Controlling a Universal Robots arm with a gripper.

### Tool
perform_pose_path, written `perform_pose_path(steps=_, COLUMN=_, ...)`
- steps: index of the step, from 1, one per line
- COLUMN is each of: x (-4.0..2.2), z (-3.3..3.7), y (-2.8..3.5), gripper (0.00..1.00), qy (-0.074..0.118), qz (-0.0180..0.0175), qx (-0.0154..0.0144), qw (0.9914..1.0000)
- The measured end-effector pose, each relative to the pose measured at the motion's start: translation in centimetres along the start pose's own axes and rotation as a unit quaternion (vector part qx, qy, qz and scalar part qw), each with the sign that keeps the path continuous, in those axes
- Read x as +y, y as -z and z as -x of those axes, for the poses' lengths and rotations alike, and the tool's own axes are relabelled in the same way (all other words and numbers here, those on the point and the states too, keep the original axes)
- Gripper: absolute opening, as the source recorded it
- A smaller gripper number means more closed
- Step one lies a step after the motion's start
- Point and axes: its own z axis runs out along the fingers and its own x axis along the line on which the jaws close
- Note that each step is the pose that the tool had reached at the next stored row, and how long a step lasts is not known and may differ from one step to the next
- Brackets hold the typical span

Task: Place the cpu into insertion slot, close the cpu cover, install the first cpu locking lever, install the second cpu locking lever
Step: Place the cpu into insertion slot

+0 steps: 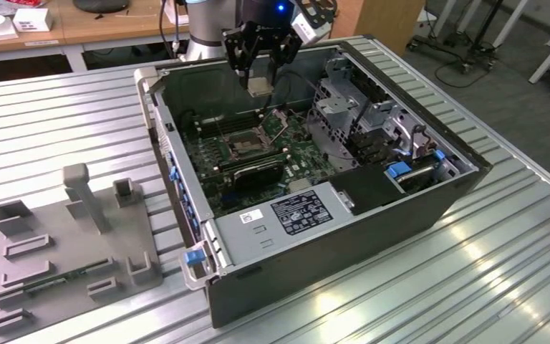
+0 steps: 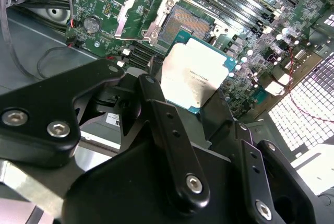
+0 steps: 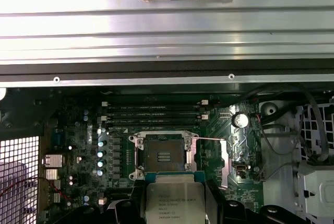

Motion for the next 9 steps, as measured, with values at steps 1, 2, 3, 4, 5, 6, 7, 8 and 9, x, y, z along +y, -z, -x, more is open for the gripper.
perform_pose_path(steps=1, x=0.0, z=0.0, y=0.0, gripper=0.54, qy=0.0, qz=0.0, qx=0.0, qw=1.0)
perform_pose_path(steps=2, x=0.0, z=0.0, y=0.0, gripper=0.54, qy=-0.001, qz=0.0, qx=-0.0001, qw=1.0)
perform_pose_path(steps=3, x=0.0, z=0.0, y=-0.01, gripper=0.54, qy=-0.003, qz=0.0, qx=-0.0002, qw=1.0)
perform_pose_path(steps=4, x=0.0, z=0.0, y=-0.01, gripper=0.54, qy=-0.005, qz=0.0001, qx=-0.0004, qw=0.99999)
perform_pose_path(steps=5, x=0.0, z=0.0, y=-0.02, gripper=0.54, qy=-0.009, qz=0.0001, qx=-0.0008, qw=0.99996)
perform_pose_path(steps=6, x=0.0, z=0.0, y=-0.03, gripper=0.54, qy=-0.012, qz=0.0002, qx=-0.0011, qw=0.99992)
perform_pose_path(steps=7, x=0.0, z=0.0, y=-0.04, gripper=0.54, qy=-0.017, qz=0.0003, qx=-0.0015, qw=0.99985)
perform_pose_path(steps=8, x=0.0, z=0.0, y=-0.05, gripper=0.54, qy=-0.023, qz=0.0004, qx=-0.002, qw=0.99974)
perform_pose_path(steps=9, x=0.0, z=0.0, y=-0.06, gripper=0.54, qy=-0.029, qz=0.0005, qx=-0.0026, qw=0.99958)
